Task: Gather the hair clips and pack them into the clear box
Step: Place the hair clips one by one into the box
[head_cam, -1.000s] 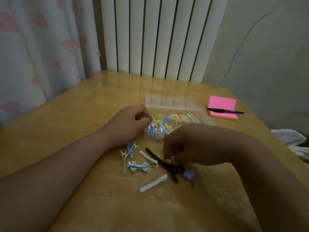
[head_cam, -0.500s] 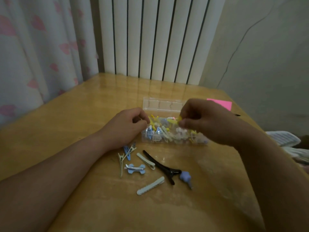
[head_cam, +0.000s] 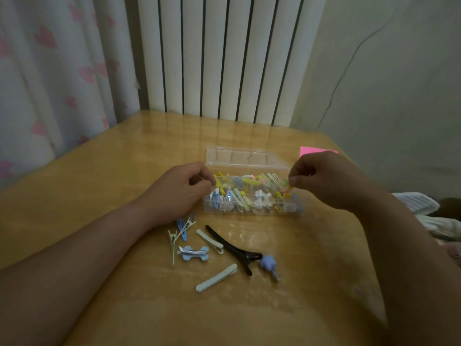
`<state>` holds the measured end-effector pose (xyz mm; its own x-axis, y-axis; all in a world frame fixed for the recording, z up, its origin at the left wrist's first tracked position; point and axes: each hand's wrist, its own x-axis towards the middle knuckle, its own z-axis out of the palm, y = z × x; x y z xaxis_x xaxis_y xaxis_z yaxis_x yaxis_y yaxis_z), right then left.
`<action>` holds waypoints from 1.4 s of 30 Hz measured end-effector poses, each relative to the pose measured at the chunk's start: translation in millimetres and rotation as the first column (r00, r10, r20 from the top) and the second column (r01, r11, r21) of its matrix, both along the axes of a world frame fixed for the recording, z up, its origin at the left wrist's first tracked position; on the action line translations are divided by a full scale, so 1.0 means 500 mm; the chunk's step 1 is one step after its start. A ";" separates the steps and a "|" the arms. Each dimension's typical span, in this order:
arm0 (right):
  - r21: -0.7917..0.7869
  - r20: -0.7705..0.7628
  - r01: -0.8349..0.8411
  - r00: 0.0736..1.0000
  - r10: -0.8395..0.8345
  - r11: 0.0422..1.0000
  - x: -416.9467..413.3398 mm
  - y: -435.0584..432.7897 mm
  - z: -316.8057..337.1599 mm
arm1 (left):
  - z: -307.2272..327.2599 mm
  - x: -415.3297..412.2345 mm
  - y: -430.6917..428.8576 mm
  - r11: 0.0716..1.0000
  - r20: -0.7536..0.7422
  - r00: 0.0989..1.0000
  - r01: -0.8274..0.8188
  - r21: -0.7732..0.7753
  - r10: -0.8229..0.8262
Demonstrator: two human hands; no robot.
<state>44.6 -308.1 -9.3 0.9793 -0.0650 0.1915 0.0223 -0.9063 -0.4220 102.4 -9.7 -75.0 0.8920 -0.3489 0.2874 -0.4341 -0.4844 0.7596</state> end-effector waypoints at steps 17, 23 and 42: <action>-0.049 0.118 -0.002 0.993 0.008 0.999 0.009 0.026 -0.020 | 0.001 -0.001 -0.002 1.000 -0.011 1.000 -0.002 0.005 0.002; 0.002 -0.104 -0.347 0.933 0.345 0.938 -0.029 0.105 0.001 | 0.003 -0.003 -0.003 1.000 -0.009 1.000 -0.007 0.004 0.007; 0.057 -0.485 -0.459 0.763 0.427 0.887 -0.072 0.094 0.055 | 0.002 -0.002 -0.003 1.000 0.004 1.000 -0.003 0.008 0.003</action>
